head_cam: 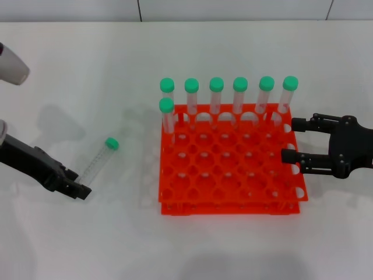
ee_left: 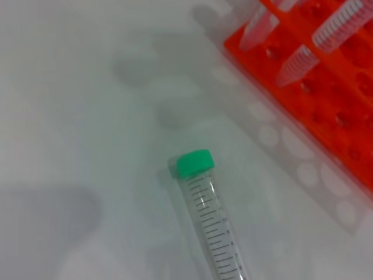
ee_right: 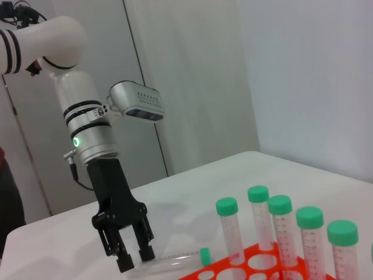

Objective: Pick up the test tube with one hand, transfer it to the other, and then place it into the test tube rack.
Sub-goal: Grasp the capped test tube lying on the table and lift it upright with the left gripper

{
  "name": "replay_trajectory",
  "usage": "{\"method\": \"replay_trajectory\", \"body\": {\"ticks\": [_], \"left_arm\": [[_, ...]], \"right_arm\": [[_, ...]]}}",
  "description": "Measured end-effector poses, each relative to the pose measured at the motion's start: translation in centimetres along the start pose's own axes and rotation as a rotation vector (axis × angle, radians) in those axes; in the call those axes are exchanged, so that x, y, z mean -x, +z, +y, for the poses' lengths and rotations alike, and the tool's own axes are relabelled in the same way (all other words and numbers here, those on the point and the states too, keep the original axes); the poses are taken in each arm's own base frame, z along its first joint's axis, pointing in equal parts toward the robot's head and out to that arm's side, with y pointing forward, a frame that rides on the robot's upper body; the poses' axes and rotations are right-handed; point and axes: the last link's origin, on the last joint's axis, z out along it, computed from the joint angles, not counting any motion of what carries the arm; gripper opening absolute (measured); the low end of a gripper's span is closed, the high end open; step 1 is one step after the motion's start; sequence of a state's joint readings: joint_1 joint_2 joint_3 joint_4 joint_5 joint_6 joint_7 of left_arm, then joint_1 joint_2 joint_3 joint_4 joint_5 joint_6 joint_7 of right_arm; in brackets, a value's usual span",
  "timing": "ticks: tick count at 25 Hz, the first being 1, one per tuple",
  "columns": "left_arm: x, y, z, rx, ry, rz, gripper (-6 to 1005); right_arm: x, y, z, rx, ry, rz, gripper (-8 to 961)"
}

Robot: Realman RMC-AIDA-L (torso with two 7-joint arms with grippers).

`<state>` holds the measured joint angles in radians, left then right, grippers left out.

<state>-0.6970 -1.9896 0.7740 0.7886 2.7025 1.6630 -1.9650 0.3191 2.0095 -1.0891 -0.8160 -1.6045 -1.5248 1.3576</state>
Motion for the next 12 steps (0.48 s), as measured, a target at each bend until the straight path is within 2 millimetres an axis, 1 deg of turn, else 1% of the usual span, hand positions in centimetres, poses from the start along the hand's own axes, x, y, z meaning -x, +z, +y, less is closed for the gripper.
{"method": "replay_trajectory", "body": {"ticks": [2, 10, 12], "left_arm": [[-0.12, 0.11, -0.02, -0.003, 0.002, -0.006, 651], [-0.28, 0.27, -0.16, -0.017, 0.004, -0.006, 551], [-0.29, 0.3, -0.15, -0.016, 0.005, -0.006, 550]], "right_arm": [[0.0, 0.0, 0.0, 0.0, 0.0, 0.0, 754], [0.0, 0.0, 0.0, 0.0, -0.001, 0.0, 754], [0.01, 0.0, 0.0, 0.0, -0.001, 0.0, 754]]}}
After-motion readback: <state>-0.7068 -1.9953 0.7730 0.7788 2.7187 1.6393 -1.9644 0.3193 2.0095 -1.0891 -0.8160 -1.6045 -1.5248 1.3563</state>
